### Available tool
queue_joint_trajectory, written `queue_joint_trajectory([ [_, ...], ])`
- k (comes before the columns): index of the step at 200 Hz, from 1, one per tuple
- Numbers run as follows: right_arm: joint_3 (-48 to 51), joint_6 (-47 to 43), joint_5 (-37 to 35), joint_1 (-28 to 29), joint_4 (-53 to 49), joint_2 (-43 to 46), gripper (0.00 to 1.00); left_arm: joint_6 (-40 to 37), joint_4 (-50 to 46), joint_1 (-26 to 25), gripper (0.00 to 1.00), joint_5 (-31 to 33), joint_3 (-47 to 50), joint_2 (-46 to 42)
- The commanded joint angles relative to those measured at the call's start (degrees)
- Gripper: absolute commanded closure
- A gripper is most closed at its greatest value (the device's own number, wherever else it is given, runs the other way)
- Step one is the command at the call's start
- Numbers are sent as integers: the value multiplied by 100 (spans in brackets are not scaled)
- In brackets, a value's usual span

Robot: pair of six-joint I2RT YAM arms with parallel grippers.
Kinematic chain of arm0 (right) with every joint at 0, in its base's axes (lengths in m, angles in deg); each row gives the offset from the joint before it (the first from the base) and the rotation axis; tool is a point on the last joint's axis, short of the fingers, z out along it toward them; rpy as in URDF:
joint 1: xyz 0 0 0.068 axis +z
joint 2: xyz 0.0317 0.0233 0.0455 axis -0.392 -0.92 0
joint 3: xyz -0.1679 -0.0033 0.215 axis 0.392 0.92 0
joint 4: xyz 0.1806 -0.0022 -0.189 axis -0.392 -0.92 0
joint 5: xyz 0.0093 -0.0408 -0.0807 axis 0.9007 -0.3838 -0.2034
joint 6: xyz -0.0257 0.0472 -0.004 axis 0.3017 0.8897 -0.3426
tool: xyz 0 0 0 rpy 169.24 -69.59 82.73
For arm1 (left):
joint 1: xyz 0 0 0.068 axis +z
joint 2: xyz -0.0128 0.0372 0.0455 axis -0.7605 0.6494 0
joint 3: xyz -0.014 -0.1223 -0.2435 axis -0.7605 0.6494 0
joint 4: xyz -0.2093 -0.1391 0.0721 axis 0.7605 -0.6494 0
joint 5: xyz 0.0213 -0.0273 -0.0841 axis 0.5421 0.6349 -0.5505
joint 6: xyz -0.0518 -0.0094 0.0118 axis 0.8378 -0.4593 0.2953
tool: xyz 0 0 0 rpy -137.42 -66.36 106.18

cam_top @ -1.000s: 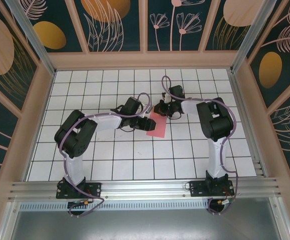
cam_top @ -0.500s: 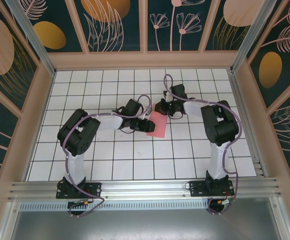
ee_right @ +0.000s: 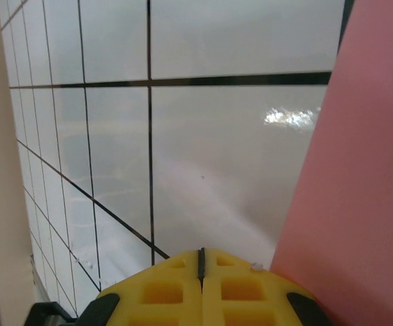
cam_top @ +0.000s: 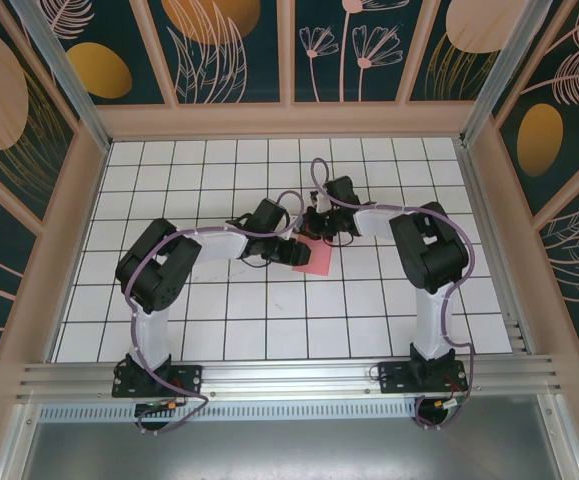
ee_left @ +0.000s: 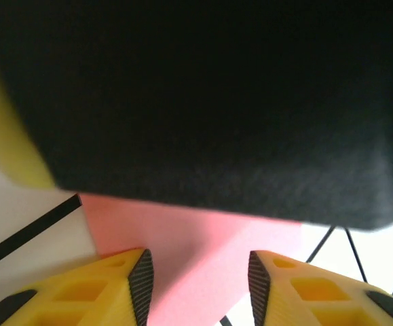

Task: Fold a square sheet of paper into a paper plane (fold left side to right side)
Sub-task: Fold the square sheet of paper in half at the center of the table.

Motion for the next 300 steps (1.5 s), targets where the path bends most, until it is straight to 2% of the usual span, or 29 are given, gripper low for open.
queue_joint_trajectory([
  [1, -141, 15, -76, 29, -34, -261, 97, -206, -673, -50, 55, 547, 45, 291],
  [71, -427, -332, -609, -113, -391, -615, 97, -188, -863, -80, 55, 832, 111, 415],
  [120, -286, -245, -348, -340, -56, -561, 96, -177, -785, -94, 55, 835, 224, 415],
  [300, -2049, -836, -1010, -756, -1149, -1480, 96, -151, -801, -139, 55, 973, 352, 440],
])
